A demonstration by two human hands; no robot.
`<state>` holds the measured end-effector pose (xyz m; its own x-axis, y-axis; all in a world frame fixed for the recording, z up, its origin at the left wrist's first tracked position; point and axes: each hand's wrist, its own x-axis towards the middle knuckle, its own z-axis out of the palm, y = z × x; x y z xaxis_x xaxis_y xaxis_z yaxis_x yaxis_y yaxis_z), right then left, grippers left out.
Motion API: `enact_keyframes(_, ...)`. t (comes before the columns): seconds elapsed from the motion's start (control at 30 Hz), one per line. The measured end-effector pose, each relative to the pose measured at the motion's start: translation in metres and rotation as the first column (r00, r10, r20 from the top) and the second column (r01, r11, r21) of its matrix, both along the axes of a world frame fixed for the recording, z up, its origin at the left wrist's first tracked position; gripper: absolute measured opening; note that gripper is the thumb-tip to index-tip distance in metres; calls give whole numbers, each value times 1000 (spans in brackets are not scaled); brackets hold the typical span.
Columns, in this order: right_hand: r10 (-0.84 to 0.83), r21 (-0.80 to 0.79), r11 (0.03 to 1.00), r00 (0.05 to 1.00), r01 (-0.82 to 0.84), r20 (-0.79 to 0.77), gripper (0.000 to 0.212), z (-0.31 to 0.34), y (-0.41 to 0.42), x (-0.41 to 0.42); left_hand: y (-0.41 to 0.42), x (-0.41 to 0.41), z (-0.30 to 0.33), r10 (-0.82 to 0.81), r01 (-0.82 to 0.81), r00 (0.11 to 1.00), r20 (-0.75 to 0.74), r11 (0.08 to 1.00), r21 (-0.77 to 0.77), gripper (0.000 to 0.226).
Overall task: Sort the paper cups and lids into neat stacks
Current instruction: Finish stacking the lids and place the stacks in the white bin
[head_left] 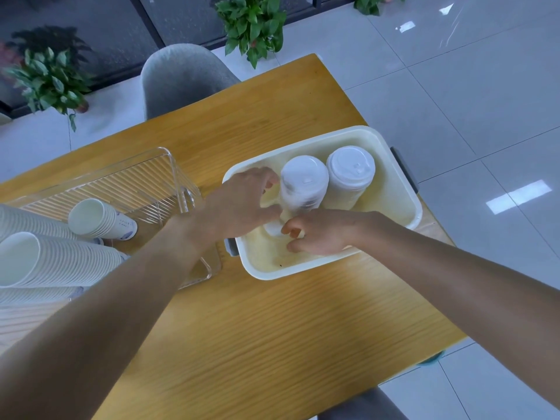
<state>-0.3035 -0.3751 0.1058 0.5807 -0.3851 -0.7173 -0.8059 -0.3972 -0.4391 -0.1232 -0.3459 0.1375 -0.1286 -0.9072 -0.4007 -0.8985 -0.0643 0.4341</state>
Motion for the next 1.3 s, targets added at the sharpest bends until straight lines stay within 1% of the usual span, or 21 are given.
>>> enact_keyframes(0.07,-6,-11,1000,1000,6,8,57,1,0,-3,8,1,3,-115,109,971,208,993,37,45)
enact_keyframes(0.13,-39,-40,998,999,40,15,56,2,-1,-12,15,-6,1,-232,219,906,355,973,75,44)
enact_keyframes(0.2,-96,-91,991,995,98,27,54,1,-2,-23,18,-17,-4,-281,265,858,430,959,99,46)
enact_keyframes(0.27,-162,-146,975,985,170,62,52,2,-1,-35,17,-27,-11,-234,212,861,452,972,100,44)
enact_keyframes(0.33,-225,-176,955,969,241,105,49,4,1,-45,14,-37,-21,-132,99,890,437,990,97,45)
enact_keyframes(0.47,-341,-194,901,911,387,233,38,5,9,-60,4,-53,-39,102,-141,927,361,986,84,71)
enact_keyframes(0.53,-399,-183,865,862,467,311,29,4,13,-65,-1,-56,-47,215,-255,926,311,962,95,78)
enact_keyframes(0.63,-460,-166,798,763,579,454,17,4,15,-69,-7,-58,-58,327,-364,912,250,924,120,79)
enact_keyframes(0.7,-443,-172,763,697,623,563,13,4,15,-70,-6,-59,-64,375,-405,902,212,907,119,76)
enact_keyframes(0.73,-412,-191,754,679,629,607,13,3,15,-71,-6,-60,-67,395,-421,898,196,899,118,75)
enact_keyframes(0.8,-292,-291,731,668,617,684,13,0,15,-73,-4,-62,-74,429,-450,887,171,885,118,73)
enact_keyframes(0.87,-138,-420,665,654,618,744,15,-4,13,-75,-3,-65,-78,464,-483,873,149,865,138,73)
enact_keyframes(0.93,-41,-503,574,636,646,771,19,-8,8,-76,-3,-67,-80,483,-500,865,136,851,161,80)
enact_keyframes(1.0,-28,-537,507,636,674,771,21,-11,3,-77,-3,-68,-82,477,-497,867,144,851,171,89)
enact_keyframes(1.03,-39,-543,490,640,682,767,21,-12,1,-77,-3,-69,-82,474,-496,867,151,850,176,93)
enact_keyframes(1.07,-52,-545,486,645,684,763,21,-15,0,-78,-3,-69,-82,473,-496,867,157,849,181,95)
enact_keyframes(1.13,-70,-541,511,659,669,749,21,-21,-2,-79,-3,-70,-82,466,-492,869,169,850,186,93)
enact_keyframes(1.2,-73,-530,543,666,651,743,23,-25,-3,-79,-4,-69,-81,454,-484,872,182,855,186,86)
enact_keyframes(1.3,-75,-521,553,662,650,746,24,-27,-5,-79,-5,-67,-77,424,-461,883,202,866,194,77)
